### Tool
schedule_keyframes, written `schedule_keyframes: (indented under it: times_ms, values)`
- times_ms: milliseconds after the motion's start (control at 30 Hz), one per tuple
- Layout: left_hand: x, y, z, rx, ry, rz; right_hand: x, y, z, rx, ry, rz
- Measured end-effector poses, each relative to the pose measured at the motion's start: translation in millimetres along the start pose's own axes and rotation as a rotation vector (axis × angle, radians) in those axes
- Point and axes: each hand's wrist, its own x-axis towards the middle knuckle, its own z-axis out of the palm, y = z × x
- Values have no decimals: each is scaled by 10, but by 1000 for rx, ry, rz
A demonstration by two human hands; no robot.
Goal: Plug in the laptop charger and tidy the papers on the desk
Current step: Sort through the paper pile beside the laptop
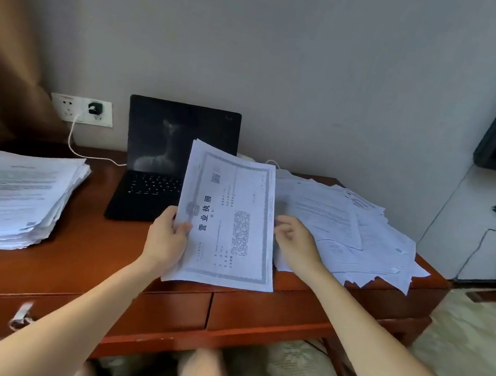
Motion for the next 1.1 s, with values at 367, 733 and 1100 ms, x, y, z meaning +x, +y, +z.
schedule_keyframes:
  times_ms: [367, 733, 1100]
  values:
    - [507, 26, 545, 0, 116, 69, 370, 673, -794, -805, -106, 1]
    - [910, -42, 767, -39, 191, 74, 526, 1063, -648, -825, 70, -50]
    - [912, -94, 641, -69, 202, 37, 495, 1023, -591, -983, 366, -327]
